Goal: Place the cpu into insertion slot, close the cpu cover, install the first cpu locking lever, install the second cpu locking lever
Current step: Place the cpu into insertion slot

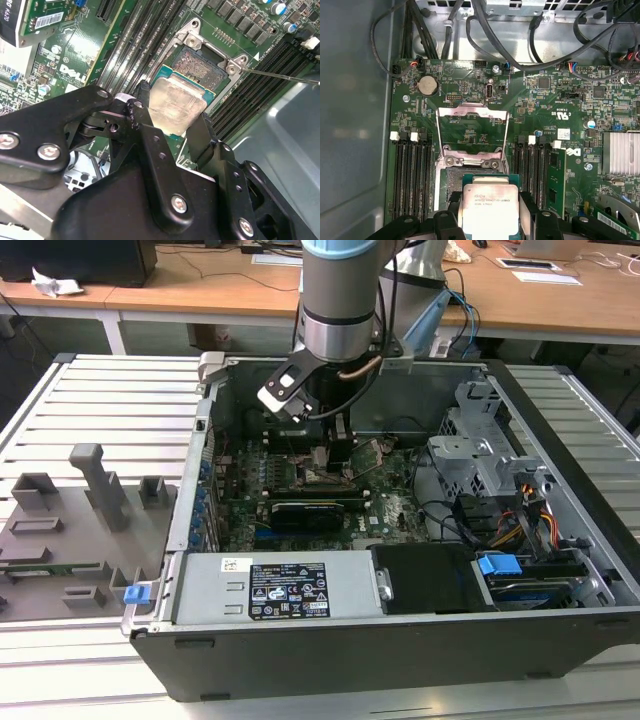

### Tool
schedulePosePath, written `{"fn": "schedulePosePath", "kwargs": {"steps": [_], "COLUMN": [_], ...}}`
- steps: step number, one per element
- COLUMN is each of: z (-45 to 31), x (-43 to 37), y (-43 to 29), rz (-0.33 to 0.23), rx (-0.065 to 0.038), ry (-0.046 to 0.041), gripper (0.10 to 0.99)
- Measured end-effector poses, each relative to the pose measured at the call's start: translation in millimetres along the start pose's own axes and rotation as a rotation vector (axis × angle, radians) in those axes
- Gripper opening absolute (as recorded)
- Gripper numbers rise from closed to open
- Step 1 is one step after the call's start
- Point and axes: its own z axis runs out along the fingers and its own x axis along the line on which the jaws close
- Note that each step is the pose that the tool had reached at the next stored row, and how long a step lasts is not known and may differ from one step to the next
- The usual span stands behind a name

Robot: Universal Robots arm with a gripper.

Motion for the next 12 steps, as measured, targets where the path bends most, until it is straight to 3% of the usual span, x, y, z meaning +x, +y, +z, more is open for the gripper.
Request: {"fn": "schedulePosePath", "kwargs": {"steps": [9, 12], "z": [4.5, 11.8], "x": [6.5, 8.1], "y": [-0.2, -7.0], "rz": [0.001, 0.010], "rx": [0.000, 0.000], "ry": [0.0000, 0.0009], "gripper": [0.537, 0.537]}}
